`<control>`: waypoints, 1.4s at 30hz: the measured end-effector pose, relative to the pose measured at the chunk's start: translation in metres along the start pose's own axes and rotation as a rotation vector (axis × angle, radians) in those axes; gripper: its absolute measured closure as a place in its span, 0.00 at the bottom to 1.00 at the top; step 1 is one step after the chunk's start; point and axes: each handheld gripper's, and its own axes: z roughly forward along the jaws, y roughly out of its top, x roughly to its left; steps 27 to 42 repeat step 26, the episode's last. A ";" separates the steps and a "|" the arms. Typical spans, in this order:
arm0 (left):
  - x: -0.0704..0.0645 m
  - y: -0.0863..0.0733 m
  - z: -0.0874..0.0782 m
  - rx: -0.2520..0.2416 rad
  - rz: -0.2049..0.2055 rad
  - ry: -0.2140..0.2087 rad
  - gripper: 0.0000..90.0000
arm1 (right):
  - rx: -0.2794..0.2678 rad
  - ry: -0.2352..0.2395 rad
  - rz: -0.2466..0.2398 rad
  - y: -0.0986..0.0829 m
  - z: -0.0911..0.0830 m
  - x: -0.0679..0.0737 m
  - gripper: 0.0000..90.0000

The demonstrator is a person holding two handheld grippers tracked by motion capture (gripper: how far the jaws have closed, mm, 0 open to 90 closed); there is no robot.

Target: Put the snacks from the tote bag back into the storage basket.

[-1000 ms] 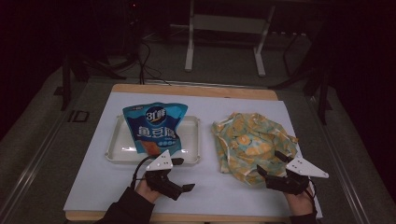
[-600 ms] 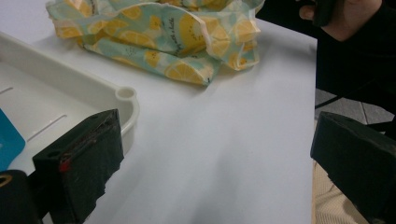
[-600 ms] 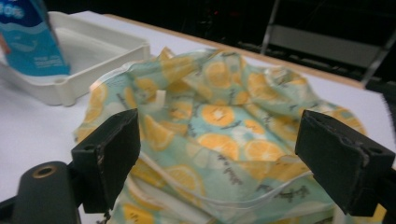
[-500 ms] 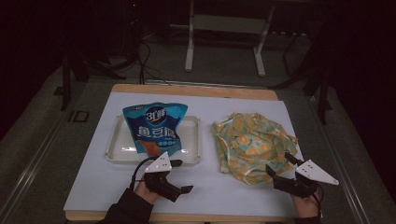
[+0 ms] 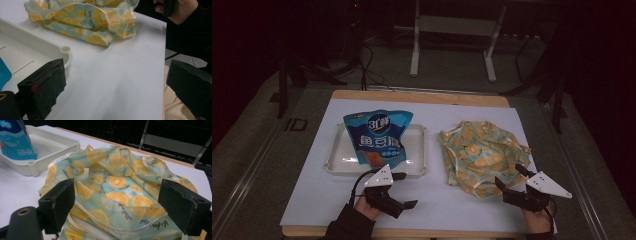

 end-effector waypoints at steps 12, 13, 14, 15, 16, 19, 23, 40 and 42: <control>0.000 -0.001 0.000 -0.003 0.007 0.006 0.03 | -0.006 0.002 0.009 -0.001 0.001 -0.001 0.16; 0.000 -0.001 0.000 -0.004 0.007 0.006 0.03 | -0.006 0.004 0.009 -0.002 0.001 -0.001 0.16; 0.001 -0.001 0.000 -0.003 0.007 0.006 0.03 | -0.007 0.003 0.007 -0.002 0.001 -0.001 0.16; 0.001 -0.001 0.000 -0.004 0.006 0.007 0.03 | -0.005 0.002 0.006 -0.002 0.001 -0.001 0.16; 0.001 -0.001 0.000 -0.006 0.007 0.007 0.03 | -0.004 0.002 0.005 -0.002 0.002 -0.001 0.16; 0.001 -0.001 0.000 -0.007 0.007 0.008 0.03 | 0.003 0.003 0.002 -0.003 0.003 -0.001 0.16; 0.001 -0.001 0.000 -0.004 0.009 0.008 0.03 | 0.000 -0.001 0.000 -0.003 0.002 -0.001 0.16; 0.001 -0.001 0.000 -0.003 0.009 0.007 0.03 | -0.004 -0.003 -0.001 -0.002 0.002 -0.001 0.16; 0.001 -0.001 0.000 -0.003 0.009 0.007 0.03 | -0.004 -0.003 -0.001 -0.002 0.002 -0.001 0.16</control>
